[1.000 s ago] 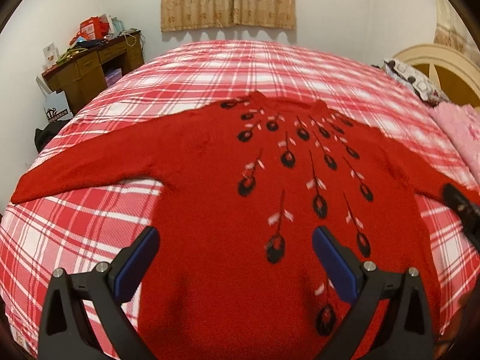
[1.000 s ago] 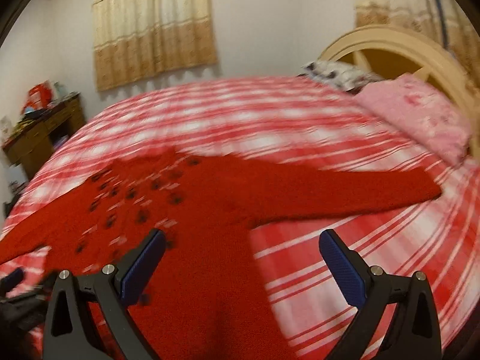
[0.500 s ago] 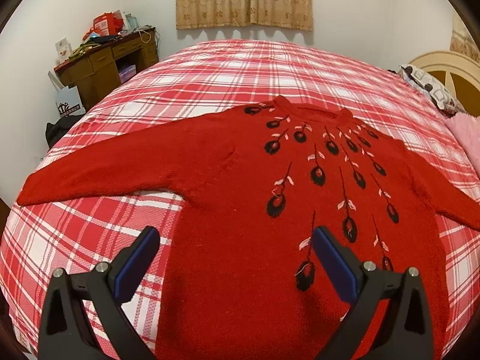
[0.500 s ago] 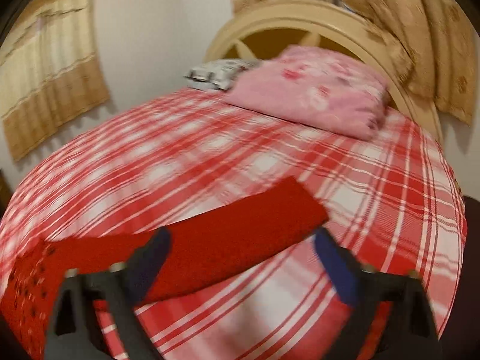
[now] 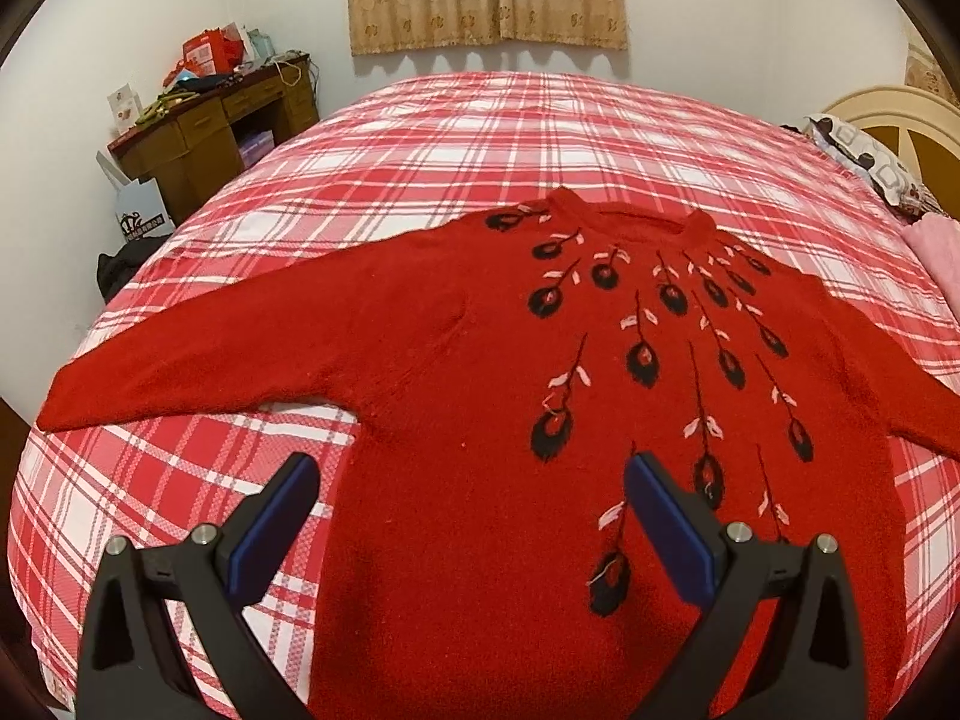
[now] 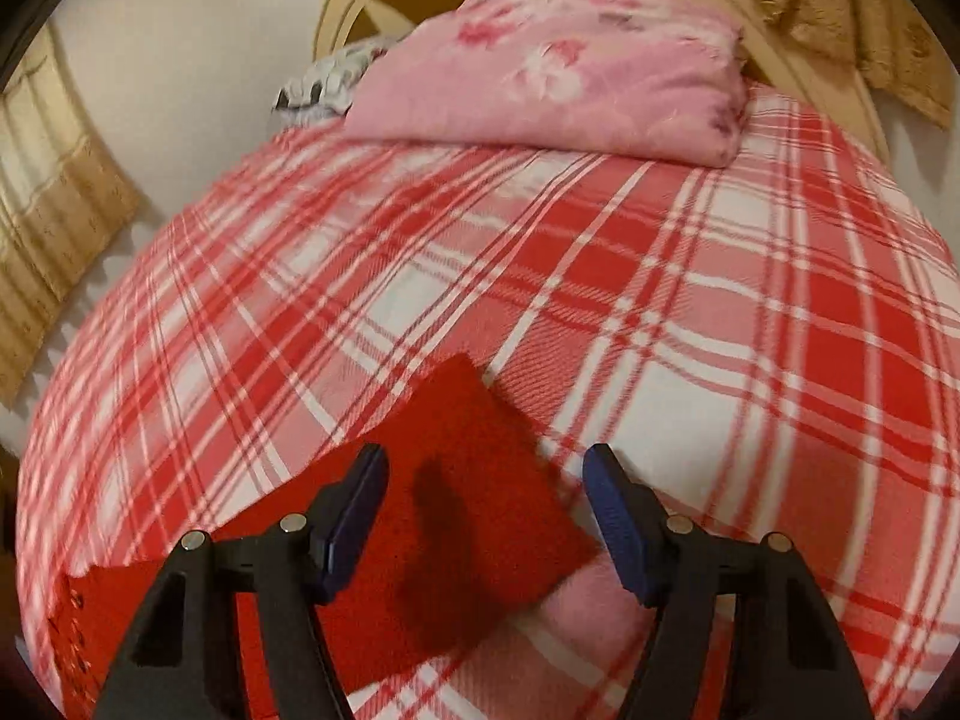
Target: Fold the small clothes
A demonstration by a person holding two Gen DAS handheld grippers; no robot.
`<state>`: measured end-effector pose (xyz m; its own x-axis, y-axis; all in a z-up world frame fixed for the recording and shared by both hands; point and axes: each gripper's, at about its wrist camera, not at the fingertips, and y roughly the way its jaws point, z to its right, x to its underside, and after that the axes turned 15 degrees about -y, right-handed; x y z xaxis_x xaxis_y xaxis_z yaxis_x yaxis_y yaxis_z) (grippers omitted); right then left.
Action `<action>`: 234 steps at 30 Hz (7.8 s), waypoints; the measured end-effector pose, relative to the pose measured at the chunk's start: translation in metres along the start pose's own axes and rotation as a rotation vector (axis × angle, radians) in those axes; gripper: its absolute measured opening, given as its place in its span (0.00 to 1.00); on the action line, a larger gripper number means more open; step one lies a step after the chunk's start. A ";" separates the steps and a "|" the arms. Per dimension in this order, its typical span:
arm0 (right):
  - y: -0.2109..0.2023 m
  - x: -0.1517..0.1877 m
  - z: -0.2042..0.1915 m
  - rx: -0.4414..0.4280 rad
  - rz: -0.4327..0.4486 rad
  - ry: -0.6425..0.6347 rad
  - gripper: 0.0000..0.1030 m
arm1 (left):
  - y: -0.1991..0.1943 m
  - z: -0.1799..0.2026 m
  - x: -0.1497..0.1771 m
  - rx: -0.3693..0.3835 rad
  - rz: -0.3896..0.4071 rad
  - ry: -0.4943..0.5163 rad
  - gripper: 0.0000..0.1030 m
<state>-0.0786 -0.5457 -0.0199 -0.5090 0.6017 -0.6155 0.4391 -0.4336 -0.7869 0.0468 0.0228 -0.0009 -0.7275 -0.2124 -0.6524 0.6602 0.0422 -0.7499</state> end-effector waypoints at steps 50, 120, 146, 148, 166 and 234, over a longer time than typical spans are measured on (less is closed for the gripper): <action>-0.107 0.174 -0.522 -1.036 -0.252 -0.688 0.08 | 0.010 -0.125 -0.022 -0.082 0.077 -0.187 1.00; -0.077 0.171 -0.364 -0.725 0.058 -0.818 0.38 | 0.005 -0.272 -0.076 -0.268 0.183 -0.521 1.00; -0.073 0.170 -0.358 -0.789 0.047 -0.765 0.42 | 0.064 -0.366 -0.092 -0.187 0.124 -0.839 0.11; -0.072 0.169 -0.357 -0.800 0.043 -0.755 0.42 | 0.056 -0.351 -0.100 -0.187 0.158 -0.791 0.11; -0.069 0.166 -0.354 -0.822 0.039 -0.736 0.42 | 0.023 -0.031 -0.073 0.185 0.207 -0.096 0.11; -0.138 0.011 -0.346 -0.798 0.285 -0.686 0.07 | 0.072 -0.104 -0.027 -0.021 -0.003 -0.268 0.75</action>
<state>0.1117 -0.2469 0.0972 -0.5082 -0.0622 -0.8590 0.8344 0.2113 -0.5090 0.0941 0.1327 -0.0484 -0.6520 -0.4630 -0.6005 0.6524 0.0610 -0.7554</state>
